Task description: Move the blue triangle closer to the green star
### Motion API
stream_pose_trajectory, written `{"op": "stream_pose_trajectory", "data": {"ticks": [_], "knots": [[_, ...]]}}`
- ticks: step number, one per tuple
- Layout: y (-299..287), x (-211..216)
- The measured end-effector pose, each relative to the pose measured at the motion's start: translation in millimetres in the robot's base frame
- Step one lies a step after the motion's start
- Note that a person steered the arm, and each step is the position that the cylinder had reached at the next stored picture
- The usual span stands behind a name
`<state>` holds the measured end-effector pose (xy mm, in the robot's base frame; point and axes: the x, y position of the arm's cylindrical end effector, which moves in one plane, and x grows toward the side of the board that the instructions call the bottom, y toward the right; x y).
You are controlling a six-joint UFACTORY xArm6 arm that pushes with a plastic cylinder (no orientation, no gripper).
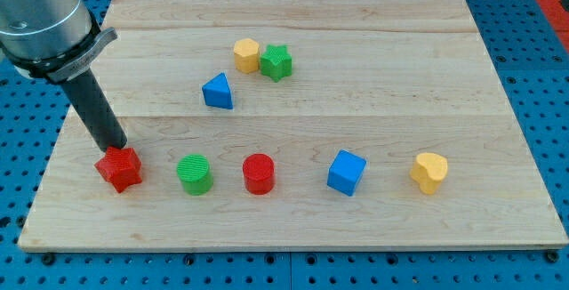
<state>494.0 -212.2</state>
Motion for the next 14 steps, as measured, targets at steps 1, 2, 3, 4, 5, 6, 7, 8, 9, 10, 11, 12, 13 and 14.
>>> {"op": "stream_pose_trajectory", "data": {"ticks": [1,2,3,4,5,6,7,8,9,10,11,12,13,14], "knots": [[0.0,10.5],[0.0,16.5],[-3.1,15.7],[3.7,6.8],[30.4,-7.1],[55.8,-13.5],[111.2,-21.6],[112.1,-32.8],[66.0,-14.4],[45.2,-27.2],[45.3,-51.5],[49.9,-62.3],[87.0,-63.7],[84.4,-76.5]]}}
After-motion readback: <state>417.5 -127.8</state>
